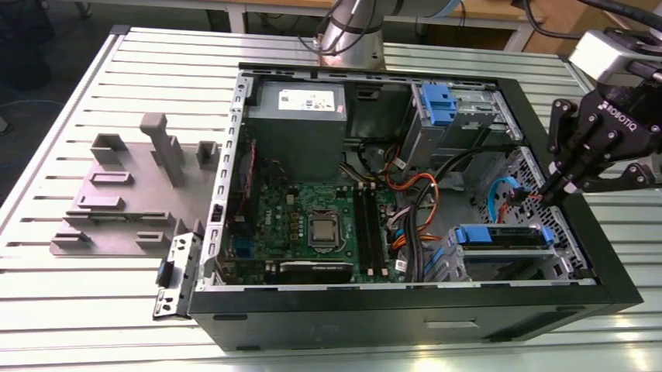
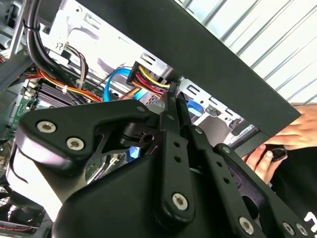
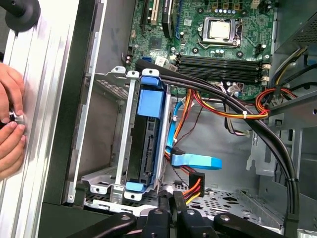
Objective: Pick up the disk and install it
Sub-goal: 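Insert the first disk wire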
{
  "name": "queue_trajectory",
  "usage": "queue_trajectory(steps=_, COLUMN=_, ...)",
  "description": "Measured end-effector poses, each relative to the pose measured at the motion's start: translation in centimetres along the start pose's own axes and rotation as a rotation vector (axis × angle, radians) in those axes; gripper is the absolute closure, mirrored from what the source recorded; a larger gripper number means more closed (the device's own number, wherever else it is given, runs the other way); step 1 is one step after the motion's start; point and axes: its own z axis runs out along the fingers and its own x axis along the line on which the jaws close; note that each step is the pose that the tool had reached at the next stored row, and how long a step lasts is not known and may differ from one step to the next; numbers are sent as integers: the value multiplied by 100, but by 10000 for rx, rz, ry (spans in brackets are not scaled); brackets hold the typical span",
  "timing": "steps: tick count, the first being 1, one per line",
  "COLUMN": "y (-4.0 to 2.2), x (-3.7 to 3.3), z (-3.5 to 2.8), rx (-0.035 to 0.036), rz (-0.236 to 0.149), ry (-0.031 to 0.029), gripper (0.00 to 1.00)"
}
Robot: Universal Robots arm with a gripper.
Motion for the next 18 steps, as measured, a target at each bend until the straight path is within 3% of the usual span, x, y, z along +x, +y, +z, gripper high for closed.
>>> queue_trajectory(steps=4, y=0, x=0, z=1, rx=-7, rz=7, ry=67, gripper=82)
queue_trajectory(steps=10, y=-1, x=-1, z=8, rx=-10, rz=9, ry=88, gripper=75)
queue_trajectory(steps=14, y=-2, x=-3, z=23, rx=-20, rz=17, ry=173, gripper=75)
queue_trajectory(steps=18, y=-3, x=-5, z=32, rx=-20, rz=18, ry=178, gripper=75)
